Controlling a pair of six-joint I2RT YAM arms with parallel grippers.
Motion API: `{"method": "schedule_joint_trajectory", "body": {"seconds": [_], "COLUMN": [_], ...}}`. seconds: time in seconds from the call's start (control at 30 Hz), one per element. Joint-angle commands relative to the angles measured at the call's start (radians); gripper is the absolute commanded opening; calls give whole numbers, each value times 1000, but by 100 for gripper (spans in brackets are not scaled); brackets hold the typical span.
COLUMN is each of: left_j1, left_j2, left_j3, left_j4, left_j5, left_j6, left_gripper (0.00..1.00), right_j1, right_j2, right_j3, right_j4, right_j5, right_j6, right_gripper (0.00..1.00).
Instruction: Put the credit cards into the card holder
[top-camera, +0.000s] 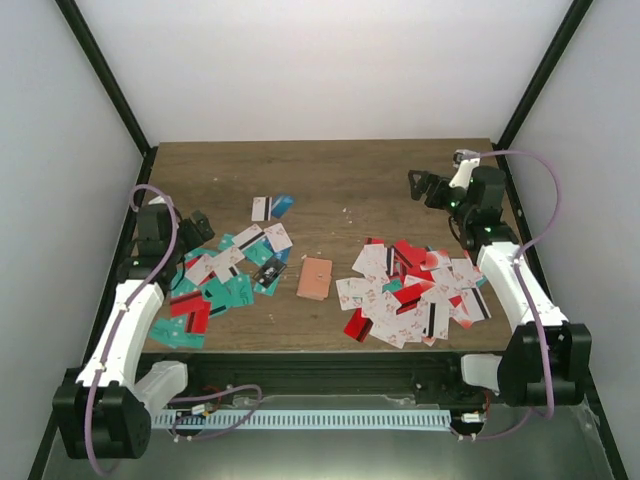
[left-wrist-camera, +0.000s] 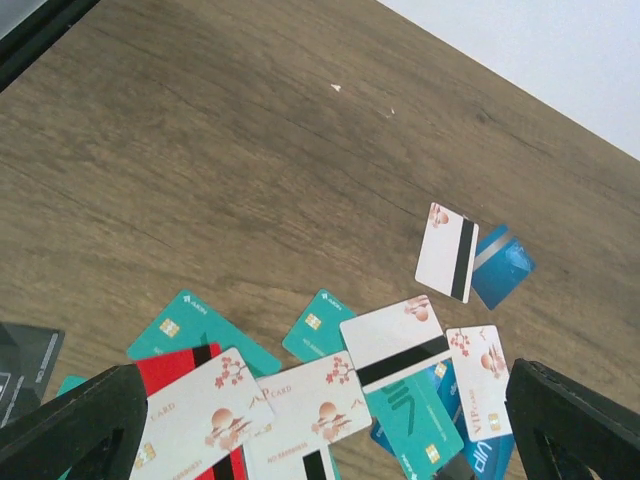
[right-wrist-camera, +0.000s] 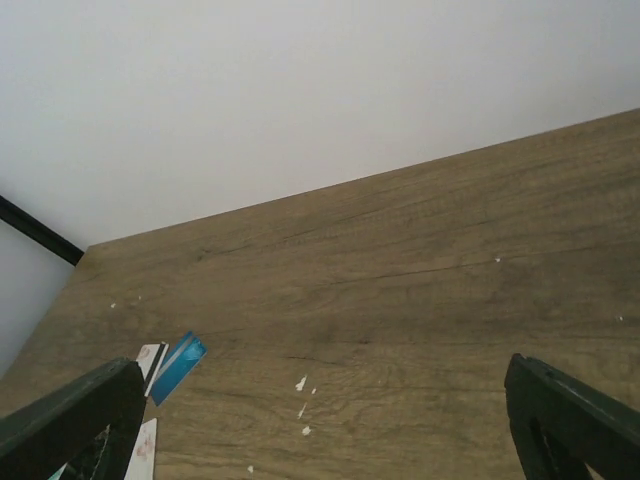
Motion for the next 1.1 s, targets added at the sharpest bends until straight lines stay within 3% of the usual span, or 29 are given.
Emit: {"method": "schedule_joint_trajectory", "body": {"seconds": [0.0,0.17,0.3,0.5,0.73,0.87,1.07], "left_j1": [3,3,3,4,-21,-123,-394], "left_j2": [-58,-96,-136,-119,-116,-140,-118], "left_j3": [35,40,26,51,47,29,-26], "left_j4": [-82,-124,-148,-264,-373,-390,-323], "left_j5": [11,-4,47,102,208,219,161], "left_j6": [-29,-63,-71,-130,-137,-160,-245], "left_gripper": [100,100,100,100,95,91,87], "right_j1": [-3,-3,-4,-1,90,184,302], "right_j2": [-60,-61,-37,-28,-95,-141,-198], "right_j3": [39,107,149,159,132,96,2], "right_j4": [-108,-312,-401,-505,-692,-747,-704], "right_j5": [14,49,-94,-254,-184,-134,-145], "right_j6": [100,157,97,133,75,122,223], "right_gripper": [100,100,100,100,100,100,100]}}
